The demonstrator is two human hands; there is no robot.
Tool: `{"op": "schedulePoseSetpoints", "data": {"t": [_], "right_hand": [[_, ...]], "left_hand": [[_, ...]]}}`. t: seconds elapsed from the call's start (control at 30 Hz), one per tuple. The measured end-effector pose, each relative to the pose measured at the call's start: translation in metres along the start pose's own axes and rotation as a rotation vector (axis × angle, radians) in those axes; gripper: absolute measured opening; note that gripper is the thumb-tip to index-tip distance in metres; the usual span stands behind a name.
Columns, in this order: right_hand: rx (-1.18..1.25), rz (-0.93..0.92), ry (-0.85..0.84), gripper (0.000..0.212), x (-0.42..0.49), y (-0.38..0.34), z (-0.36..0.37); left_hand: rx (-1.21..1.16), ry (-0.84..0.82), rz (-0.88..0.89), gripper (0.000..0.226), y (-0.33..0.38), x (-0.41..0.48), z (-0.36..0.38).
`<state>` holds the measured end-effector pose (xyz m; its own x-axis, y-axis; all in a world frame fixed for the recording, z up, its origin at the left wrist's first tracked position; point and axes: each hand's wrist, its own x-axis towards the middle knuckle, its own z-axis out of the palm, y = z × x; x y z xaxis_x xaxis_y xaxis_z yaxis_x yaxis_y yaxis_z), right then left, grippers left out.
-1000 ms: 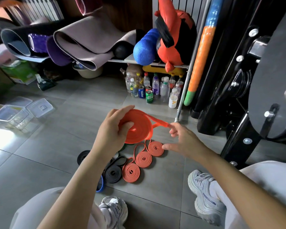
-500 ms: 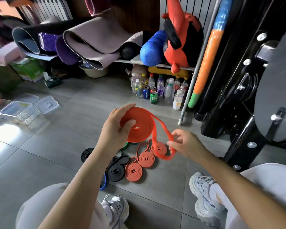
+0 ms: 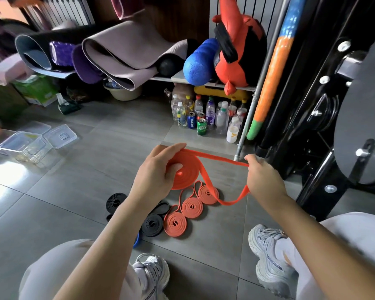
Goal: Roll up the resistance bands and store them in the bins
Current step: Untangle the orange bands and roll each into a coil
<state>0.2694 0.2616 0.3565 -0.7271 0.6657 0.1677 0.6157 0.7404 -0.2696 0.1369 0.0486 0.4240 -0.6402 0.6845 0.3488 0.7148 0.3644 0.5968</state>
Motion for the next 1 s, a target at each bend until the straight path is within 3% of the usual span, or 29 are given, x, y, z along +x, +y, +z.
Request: {"op": "schedulePoseSetpoints", "data": {"t": [0.23, 0.37, 0.4, 0.47, 0.53, 0.67, 0.8, 1.0], "right_hand": [[0.201, 0.101, -0.158, 0.016, -0.001, 0.006, -0.009], [0.363, 0.163, -0.382, 0.012, -0.003, 0.005, -0.017], [0.356, 0.148, -0.437, 0.017, -0.003, 0.005, -0.018], [0.371, 0.112, -0.510, 0.049, -0.004, 0.003, -0.020], [0.519, 0.057, -0.478, 0.062, -0.006, -0.005, -0.023], [0.917, -0.064, -0.428, 0.052, -0.012, -0.021, -0.028], [1.085, -0.117, -0.492, 0.039, -0.018, -0.028, -0.024], [1.208, -0.059, -0.309, 0.026, -0.017, -0.031, -0.027]], "left_hand": [[0.022, 0.122, -0.105, 0.049, -0.009, 0.006, -0.012], [-0.004, 0.099, -0.119, 0.049, -0.008, 0.006, -0.010], [-0.023, 0.079, -0.113, 0.049, -0.007, 0.006, -0.008], [-0.034, 0.021, -0.082, 0.049, -0.003, 0.004, -0.003], [-0.010, -0.050, -0.040, 0.048, 0.001, -0.001, 0.005], [-0.010, -0.151, 0.065, 0.047, 0.009, -0.006, 0.021], [-0.075, -0.132, 0.086, 0.046, 0.010, -0.007, 0.026], [-0.190, -0.076, 0.008, 0.046, 0.013, -0.006, 0.030]]}}
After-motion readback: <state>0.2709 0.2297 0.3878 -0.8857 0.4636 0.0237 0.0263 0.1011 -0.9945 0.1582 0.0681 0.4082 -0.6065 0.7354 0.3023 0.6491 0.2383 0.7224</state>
